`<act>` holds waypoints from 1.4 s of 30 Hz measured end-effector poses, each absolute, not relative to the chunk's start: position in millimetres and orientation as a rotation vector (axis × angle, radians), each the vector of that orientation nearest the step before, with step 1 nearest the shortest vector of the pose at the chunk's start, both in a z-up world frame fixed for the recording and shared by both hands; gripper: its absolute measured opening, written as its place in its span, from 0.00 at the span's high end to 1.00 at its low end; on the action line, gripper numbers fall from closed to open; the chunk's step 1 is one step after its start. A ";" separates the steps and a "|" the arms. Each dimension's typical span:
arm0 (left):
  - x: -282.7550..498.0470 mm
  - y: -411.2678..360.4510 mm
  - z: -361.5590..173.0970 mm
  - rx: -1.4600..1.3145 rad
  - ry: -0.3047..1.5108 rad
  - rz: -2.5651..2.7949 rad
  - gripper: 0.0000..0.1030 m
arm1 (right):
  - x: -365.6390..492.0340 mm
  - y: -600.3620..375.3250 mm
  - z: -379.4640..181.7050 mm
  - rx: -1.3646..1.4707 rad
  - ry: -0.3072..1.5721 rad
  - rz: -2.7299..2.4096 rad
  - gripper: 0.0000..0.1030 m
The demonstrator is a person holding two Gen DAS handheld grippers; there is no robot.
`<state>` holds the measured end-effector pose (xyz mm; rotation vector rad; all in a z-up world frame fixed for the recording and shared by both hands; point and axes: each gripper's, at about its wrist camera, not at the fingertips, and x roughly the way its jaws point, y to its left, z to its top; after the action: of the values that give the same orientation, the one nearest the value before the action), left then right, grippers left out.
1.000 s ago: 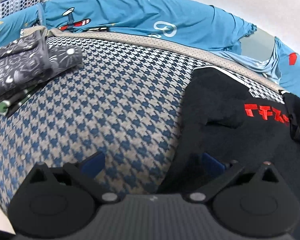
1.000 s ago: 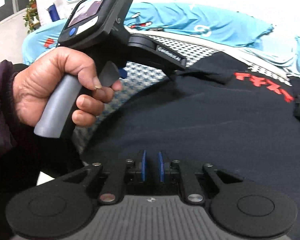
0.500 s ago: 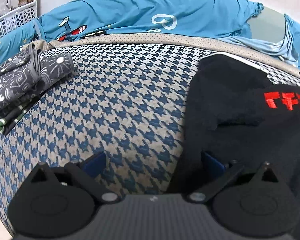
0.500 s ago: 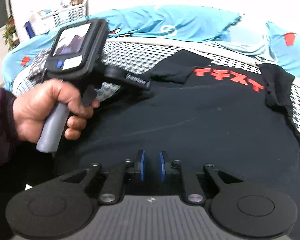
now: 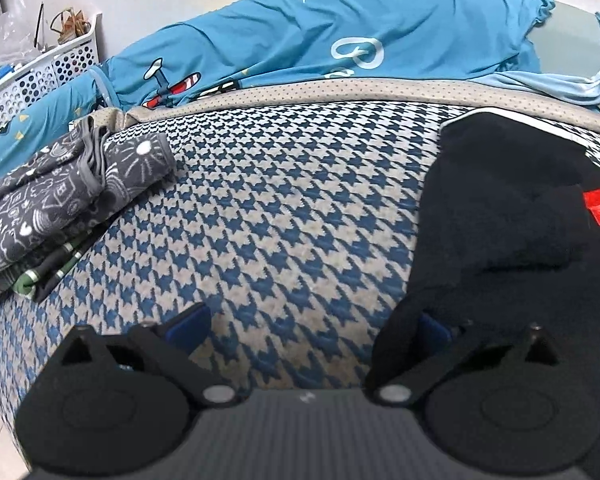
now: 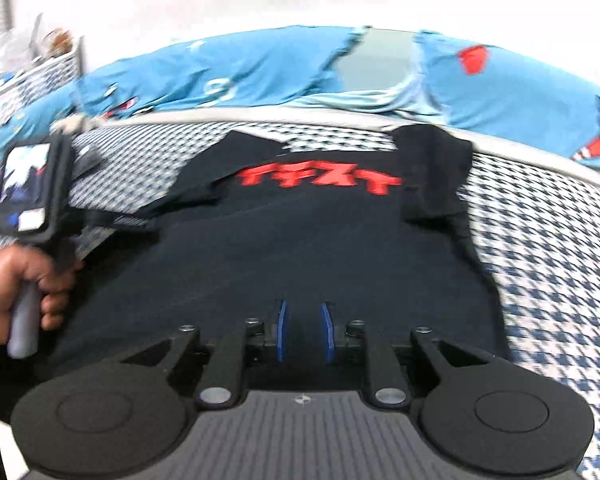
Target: Fold clothes
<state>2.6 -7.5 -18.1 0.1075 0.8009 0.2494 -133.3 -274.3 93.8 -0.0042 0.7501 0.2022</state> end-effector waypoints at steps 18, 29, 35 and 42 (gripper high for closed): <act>34.3 5.4 -8.7 0.117 0.914 0.232 0.00 | -84.0 -334.6 85.6 0.091 0.732 0.026 0.81; 18.9 8.5 17.4 -0.087 0.928 0.074 0.00 | -39.3 -350.7 86.7 0.214 0.650 0.018 0.66; 23.4 -3.7 18.1 -0.085 0.925 0.045 0.00 | -15.0 -354.7 82.1 0.232 0.625 -0.003 0.61; 27.9 -15.7 13.3 -0.074 0.945 0.019 0.00 | 6.4 -357.7 74.0 0.234 0.619 -0.038 0.60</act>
<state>27.9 -15.7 13.3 -0.0739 0.9445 0.0194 6.4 -357.7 74.0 0.2341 0.6190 -0.0380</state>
